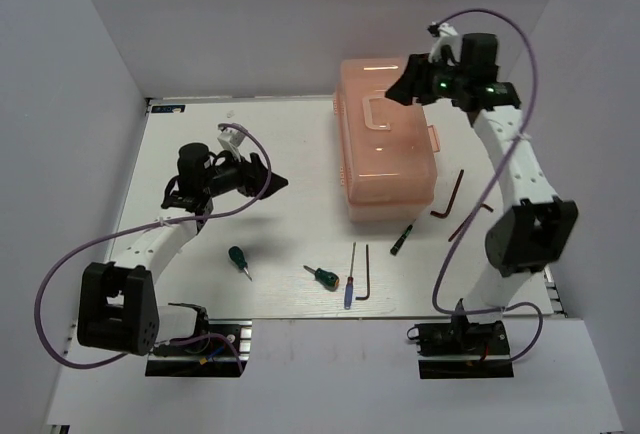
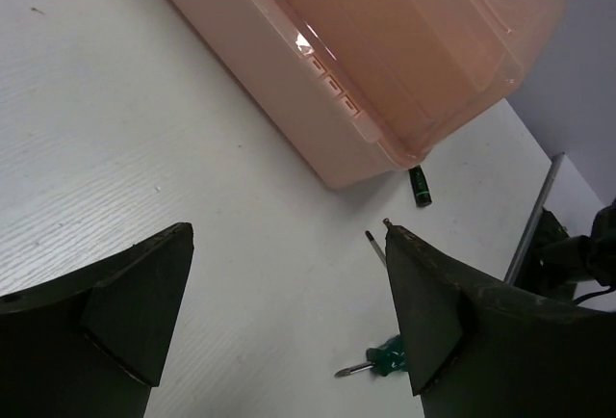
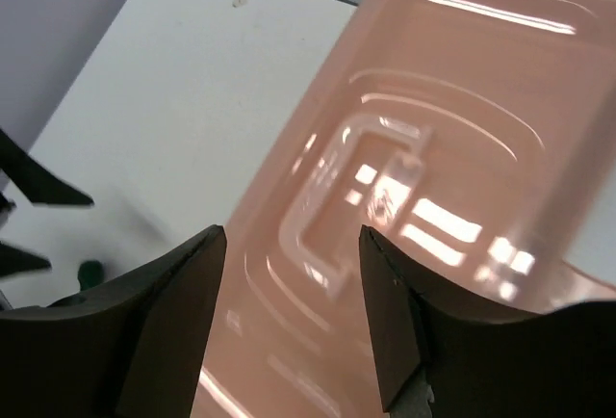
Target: Sort the tools into containers
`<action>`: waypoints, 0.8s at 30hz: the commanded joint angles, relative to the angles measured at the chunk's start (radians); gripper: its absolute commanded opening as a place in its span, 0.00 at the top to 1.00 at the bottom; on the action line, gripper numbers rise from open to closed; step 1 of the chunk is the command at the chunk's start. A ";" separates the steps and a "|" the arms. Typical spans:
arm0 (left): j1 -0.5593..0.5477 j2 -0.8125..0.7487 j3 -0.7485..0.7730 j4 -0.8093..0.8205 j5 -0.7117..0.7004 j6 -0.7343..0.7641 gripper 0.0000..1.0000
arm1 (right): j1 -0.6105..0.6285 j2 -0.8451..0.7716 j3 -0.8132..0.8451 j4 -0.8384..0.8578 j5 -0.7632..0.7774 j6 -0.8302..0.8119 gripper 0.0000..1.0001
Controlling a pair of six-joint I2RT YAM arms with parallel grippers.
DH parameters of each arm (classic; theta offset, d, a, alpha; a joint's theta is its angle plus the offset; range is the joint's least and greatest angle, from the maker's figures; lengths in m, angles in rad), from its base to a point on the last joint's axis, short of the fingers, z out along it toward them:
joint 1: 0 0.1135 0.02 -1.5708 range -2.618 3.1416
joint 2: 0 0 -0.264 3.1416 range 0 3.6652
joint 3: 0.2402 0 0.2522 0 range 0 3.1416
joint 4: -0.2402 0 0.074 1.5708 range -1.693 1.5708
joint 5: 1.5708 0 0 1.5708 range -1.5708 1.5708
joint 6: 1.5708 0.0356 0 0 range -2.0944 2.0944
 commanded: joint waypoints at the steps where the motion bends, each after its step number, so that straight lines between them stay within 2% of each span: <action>1: -0.006 0.024 0.042 0.067 0.102 -0.025 0.09 | 0.072 0.170 0.155 0.025 0.084 0.179 0.37; 4: -0.006 0.043 0.042 0.095 0.102 -0.034 0.09 | 0.114 0.258 0.272 0.014 0.147 0.240 0.39; 15: -0.015 0.170 0.089 0.190 0.121 -0.095 0.09 | 0.191 0.341 0.301 -0.082 0.426 0.305 0.38; 17: -0.015 0.190 0.111 0.223 0.121 -0.130 0.09 | 0.207 0.340 0.292 -0.116 0.459 0.323 0.32; 24: -0.044 0.297 0.183 0.395 0.130 -0.264 0.09 | 0.223 0.349 0.225 -0.145 0.350 0.400 0.32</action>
